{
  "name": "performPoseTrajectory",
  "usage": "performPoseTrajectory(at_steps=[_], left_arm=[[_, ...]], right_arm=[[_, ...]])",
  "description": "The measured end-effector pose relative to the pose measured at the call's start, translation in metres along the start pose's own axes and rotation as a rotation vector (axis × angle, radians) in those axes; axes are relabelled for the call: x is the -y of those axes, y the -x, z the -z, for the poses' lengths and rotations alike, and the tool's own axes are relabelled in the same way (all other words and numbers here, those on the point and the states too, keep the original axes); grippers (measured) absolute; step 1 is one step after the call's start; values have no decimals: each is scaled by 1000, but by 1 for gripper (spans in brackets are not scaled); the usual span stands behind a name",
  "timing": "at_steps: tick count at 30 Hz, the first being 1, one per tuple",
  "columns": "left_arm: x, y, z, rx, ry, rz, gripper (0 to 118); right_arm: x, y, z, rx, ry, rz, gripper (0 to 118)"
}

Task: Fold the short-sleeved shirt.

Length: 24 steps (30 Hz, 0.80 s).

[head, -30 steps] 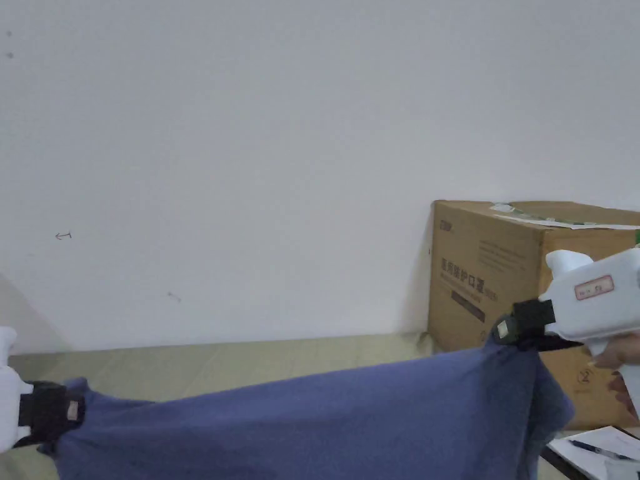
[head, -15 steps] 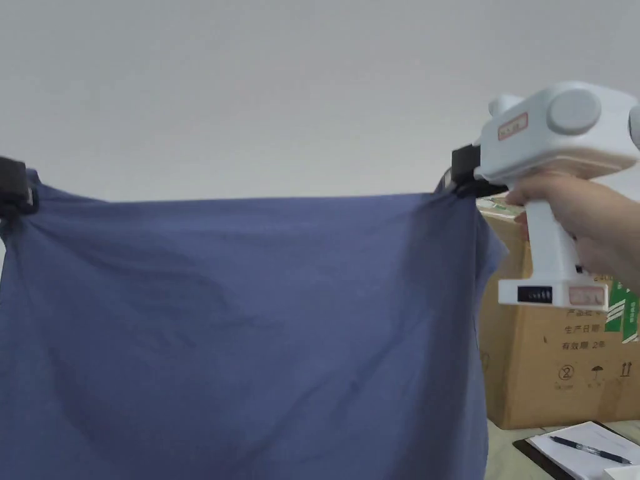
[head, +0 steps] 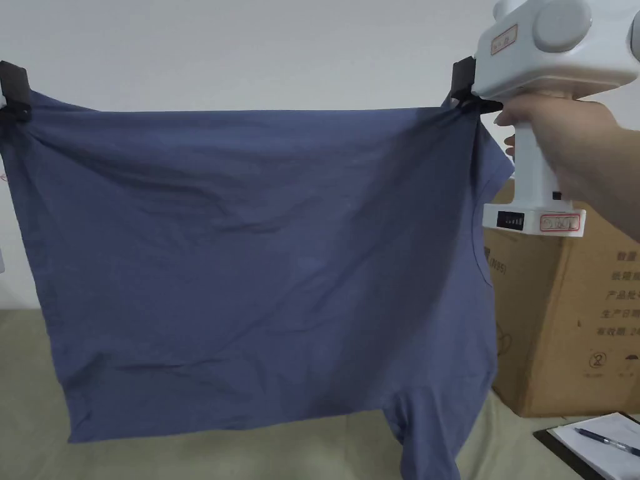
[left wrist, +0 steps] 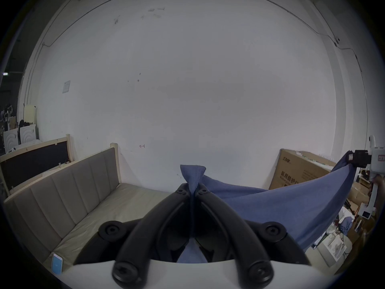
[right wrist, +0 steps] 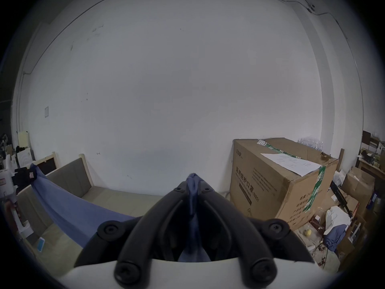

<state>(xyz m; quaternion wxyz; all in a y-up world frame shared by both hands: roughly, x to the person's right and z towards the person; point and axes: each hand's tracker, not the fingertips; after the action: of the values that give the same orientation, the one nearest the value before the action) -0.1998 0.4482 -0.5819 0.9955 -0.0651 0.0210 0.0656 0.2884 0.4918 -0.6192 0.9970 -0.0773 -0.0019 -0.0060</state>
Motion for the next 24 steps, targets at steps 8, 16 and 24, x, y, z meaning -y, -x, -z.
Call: performPoseTrajectory(at_steps=[8,16,24], left_arm=[[157,21,40,82,342,-71,1],[345,40,-26,173,665,-74,1],[372,82,-176,254,718,-45,1]], right_arm=[[176,-5,44,36,267,-48,6],[403,-29,-27,-78,626,58,6],[431,-35,-207,-185,639,39,6]])
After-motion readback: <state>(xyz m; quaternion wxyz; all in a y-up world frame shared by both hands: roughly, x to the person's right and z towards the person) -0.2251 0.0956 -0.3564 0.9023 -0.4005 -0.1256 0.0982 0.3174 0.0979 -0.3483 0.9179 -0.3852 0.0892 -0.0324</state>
